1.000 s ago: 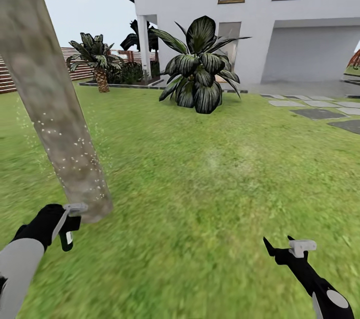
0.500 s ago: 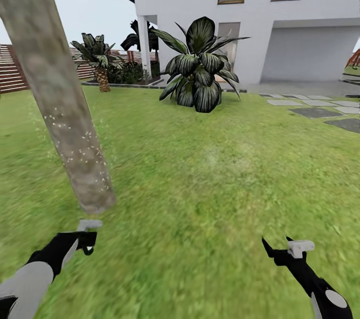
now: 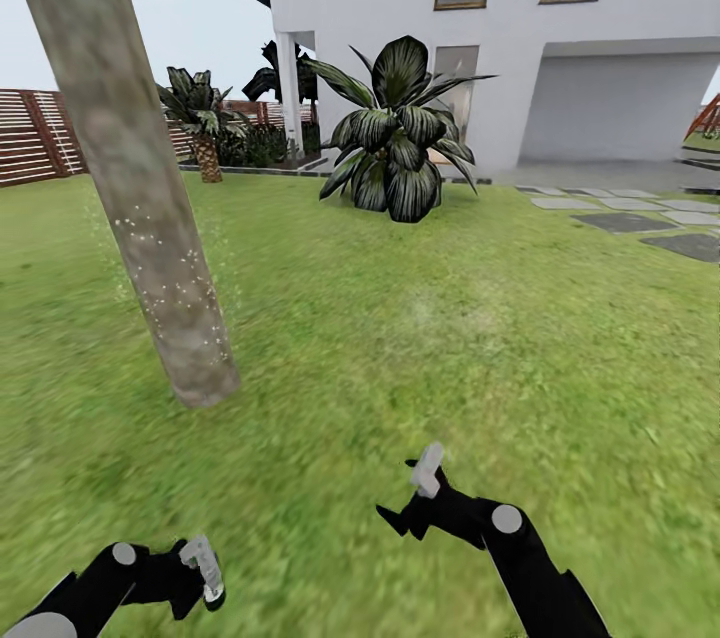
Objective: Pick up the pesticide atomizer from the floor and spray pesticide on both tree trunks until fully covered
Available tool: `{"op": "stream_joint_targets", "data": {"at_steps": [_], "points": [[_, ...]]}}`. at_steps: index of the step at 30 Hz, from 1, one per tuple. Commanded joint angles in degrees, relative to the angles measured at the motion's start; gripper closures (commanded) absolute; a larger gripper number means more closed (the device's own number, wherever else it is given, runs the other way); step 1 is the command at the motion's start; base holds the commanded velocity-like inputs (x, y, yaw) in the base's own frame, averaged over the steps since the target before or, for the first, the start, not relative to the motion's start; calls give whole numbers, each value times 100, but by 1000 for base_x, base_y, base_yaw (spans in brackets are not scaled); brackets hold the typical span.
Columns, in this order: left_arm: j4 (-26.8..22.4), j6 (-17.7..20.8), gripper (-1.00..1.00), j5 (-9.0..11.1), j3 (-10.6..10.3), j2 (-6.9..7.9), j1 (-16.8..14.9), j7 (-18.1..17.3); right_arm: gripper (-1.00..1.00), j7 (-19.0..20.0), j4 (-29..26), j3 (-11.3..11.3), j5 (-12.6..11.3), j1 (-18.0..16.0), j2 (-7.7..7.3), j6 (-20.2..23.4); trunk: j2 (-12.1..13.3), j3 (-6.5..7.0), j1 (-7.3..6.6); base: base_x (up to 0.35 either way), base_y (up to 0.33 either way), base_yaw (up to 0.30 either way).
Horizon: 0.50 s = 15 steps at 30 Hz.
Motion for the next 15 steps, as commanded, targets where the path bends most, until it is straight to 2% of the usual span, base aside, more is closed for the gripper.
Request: {"op": "stream_joint_targets", "data": {"at_steps": [1, 3, 4, 7, 9, 11, 13, 15], "points": [[-9, -207, 100, -230, 40, -10, -1, -153, -100, 257, -71, 3, 25, -2, 4, 39, -2, -5, -2, -29, 0, 0], [-14, -337, 100, -455, 25, -39, 2, -249, -100, 470, -176, 9, 21, -2, 5, 44, -2, -5, -2, -12, 0, 0], [-16, -381, 100, -577, -61, -58, 2, -277, -100, 537, -210, 12, 20, -3, 0, 45, -2, -5, -2, -4, 0, 0], [-17, -464, 100, -653, -348, -68, -1, -293, -100, 579, -230, 19, 24, -3, -2, 46, -2, -5, -2, -1, 0, 0], [-17, -584, 100, -659, -414, -80, -3, -301, -100, 802, -239, 80, 37, -3, -3, 48, -2, -5, -2, 0, 0, 0], [-17, -773, 100, -667, -427, -93, -4, -312, -100, 1073, -244, 624, 73, -3, -6, 59, -2, -5, -2, 0, 0, 0], [-23, -897, 100, -667, -427, -100, -4, -420, -100, 1137, -250, 1010, 84, -3, -13, 66, -2, -5, -2, 0, 0, 0], [-61, -1076, 100, -669, -421, -100, -5, -761, -100, 1157, -253, 1160, 92, -3, -14, 71, -2, -5, -2, 0, 0, 0]]}}
